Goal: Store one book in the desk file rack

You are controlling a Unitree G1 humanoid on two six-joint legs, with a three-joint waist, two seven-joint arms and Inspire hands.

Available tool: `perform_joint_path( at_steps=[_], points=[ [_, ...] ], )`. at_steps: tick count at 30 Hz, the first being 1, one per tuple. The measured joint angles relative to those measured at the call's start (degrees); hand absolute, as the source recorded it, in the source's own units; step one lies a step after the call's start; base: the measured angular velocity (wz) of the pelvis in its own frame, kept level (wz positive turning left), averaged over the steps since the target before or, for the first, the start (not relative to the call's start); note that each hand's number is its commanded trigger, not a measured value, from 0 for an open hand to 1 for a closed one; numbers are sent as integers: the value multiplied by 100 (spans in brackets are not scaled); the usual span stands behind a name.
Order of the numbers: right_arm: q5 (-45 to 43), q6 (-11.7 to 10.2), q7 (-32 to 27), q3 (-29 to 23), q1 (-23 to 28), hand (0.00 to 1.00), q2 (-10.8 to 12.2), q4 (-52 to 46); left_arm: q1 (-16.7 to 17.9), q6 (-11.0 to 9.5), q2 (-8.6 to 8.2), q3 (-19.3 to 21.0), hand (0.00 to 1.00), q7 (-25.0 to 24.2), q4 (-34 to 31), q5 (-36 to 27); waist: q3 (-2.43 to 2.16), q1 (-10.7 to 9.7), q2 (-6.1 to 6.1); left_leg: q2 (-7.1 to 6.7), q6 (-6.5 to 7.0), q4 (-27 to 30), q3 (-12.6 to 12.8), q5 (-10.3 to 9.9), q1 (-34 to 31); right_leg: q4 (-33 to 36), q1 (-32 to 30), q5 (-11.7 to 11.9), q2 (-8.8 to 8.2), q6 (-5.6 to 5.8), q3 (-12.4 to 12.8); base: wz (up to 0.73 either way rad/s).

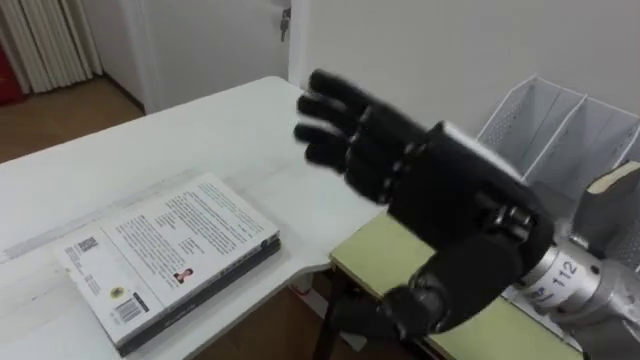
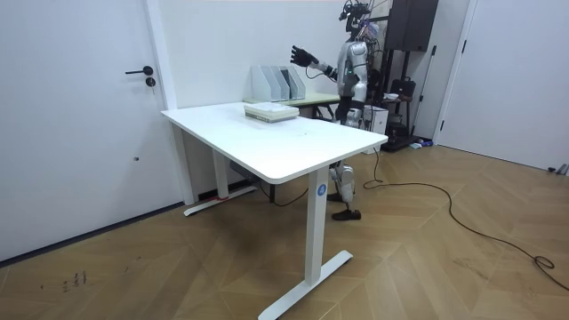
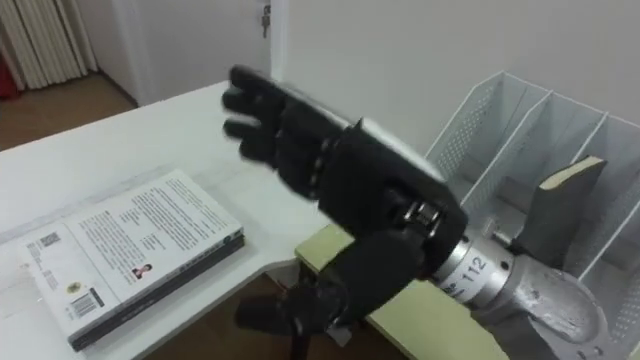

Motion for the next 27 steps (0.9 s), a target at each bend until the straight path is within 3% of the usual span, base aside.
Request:
perform_joint_path(
  at_steps=[2, 7, 11, 12, 13, 15, 17, 20, 27],
  points=[
    [-429, 112, 424, 284, 56, 0, 3, 282, -185, 97, 61, -67, 0, -3, 53, 18, 37, 145, -26, 5, -19, -12, -2, -4, -41, 6, -28, 12, 8, -18, -9, 0],
    [-1310, 230, 856, 525, 692, 0, 12, 948, -233, 204, 102, -72, 0, -115, 37, 22, 15, 300, -58, 9, -24, 39, -38, -1, -130, -6, -90, 13, 0, -20, -83, 2],
    [-2113, 235, 1050, 1011, 1092, 0, 14, 2499, -371, 204, 115, -301, 0, -107, 184, -153, -2, 324, -54, -2, -22, 58, -74, -1, -170, -75, -64, 15, -48, -16, -156, 8],
    [-2219, 234, 1089, 1047, 1115, 0, 24, 2767, -390, 204, 114, -317, 0, -107, 227, -170, 17, 319, -18, -4, -22, 58, -72, -1, -167, -98, -48, 16, -62, -13, -162, 9],
    [-2405, 233, 1121, 1046, 1174, 0, 56, 3325, -435, 208, 109, -369, 0, -105, 325, -201, 22, 313, 27, -5, -22, 58, -72, -1, -149, -104, -21, 16, -66, -12, -173, 9],
    [-2711, 232, 1098, 989, 1325, 0, 61, 4073, -420, 204, 71, -370, 0, -90, 394, -222, -35, 303, 62, -11, -21, 45, -70, 0, -149, -105, -12, 9, -83, -2, -224, 8],
    [-3037, 213, 974, 984, 1365, 0, 78, 4890, -379, 192, 47, -403, 0, -72, 385, -349, -13, 266, 141, -9, -21, 43, -95, 0, -132, -114, 14, 6, -85, 3, -252, 0],
    [-3166, 154, 660, 935, 1347, 0, 132, 6084, -369, 186, 8, -396, 0, 22, 411, -375, -22, 220, 186, -12, -21, 50, -140, 0, -105, -147, 79, 0, -92, 7, -303, 9],
    [-2892, -303, -73, 55, 1352, 0, 523, 7636, -253, 185, -4, -247, 0, 165, 403, -141, -25, 70, 242, -21, -22, 82, -148, -1, -30, -190, 200, -26, -106, 11, -329, 3]
  ],
)
